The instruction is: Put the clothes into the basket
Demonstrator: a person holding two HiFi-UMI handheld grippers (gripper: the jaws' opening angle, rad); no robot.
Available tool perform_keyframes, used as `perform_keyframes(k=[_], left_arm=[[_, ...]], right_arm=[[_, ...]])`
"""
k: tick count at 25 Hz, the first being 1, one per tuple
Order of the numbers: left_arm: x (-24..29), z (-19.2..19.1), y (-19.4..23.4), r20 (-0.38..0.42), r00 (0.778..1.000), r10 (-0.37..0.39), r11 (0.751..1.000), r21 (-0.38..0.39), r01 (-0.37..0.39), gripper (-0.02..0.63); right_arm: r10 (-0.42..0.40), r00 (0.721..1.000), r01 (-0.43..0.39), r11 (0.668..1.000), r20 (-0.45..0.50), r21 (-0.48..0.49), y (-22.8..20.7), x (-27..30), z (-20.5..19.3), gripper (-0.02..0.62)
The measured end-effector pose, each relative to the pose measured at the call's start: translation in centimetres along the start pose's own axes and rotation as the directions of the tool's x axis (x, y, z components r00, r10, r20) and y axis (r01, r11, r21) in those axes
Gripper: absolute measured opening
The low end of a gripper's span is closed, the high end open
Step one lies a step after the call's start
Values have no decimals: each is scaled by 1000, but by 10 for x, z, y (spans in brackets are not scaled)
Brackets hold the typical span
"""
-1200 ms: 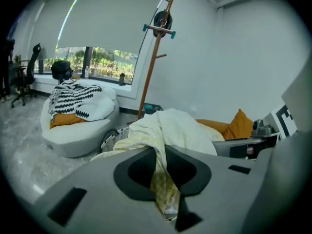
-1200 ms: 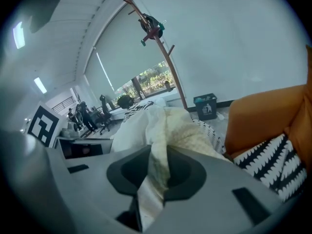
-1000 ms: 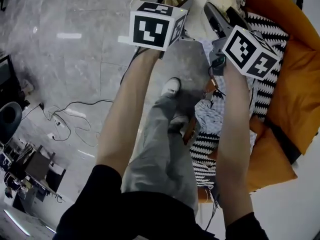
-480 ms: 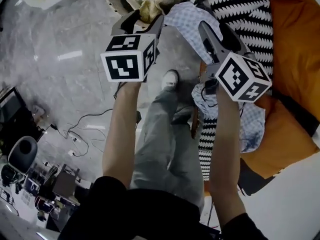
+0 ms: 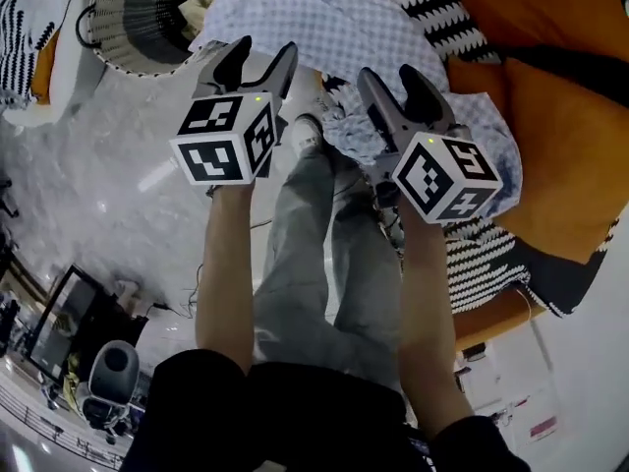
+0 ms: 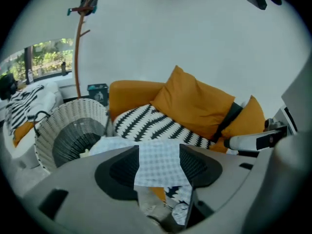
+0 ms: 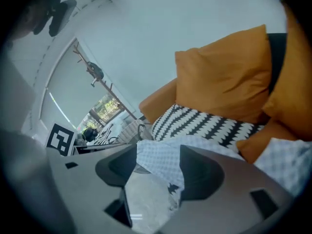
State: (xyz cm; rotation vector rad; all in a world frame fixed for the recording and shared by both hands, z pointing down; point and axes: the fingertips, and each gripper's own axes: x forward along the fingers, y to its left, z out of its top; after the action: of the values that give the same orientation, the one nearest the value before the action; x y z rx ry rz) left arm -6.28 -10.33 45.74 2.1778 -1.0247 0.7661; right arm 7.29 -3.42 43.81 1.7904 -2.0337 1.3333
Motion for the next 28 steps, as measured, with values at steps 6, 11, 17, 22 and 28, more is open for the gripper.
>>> perform_keyframes(k=[6, 11, 17, 22, 28], left_arm=[[46, -17, -74, -122, 980, -154, 981, 100, 167, 252], [64, -56, -111, -279, 947, -157, 945, 235, 226, 267], [85, -123, -133, -530, 832, -165, 852, 348, 391, 290], [112, -179, -128, -665, 742, -80, 766, 436, 473, 296], [136, -206, -131, -623, 781, -37, 723, 523, 452, 296]], right_arm=[[-154, 987, 148, 981, 44, 127, -67, -51, -10, 257], [-308, 951, 294, 929, 28, 227, -119, -103, -43, 258], [-528, 848, 530, 838, -49, 126, -173, -139, -77, 258], [-589, 804, 595, 800, -82, 80, -206, -123, -88, 258], [-689, 721, 682, 724, -71, -99, -218, -124, -94, 256]])
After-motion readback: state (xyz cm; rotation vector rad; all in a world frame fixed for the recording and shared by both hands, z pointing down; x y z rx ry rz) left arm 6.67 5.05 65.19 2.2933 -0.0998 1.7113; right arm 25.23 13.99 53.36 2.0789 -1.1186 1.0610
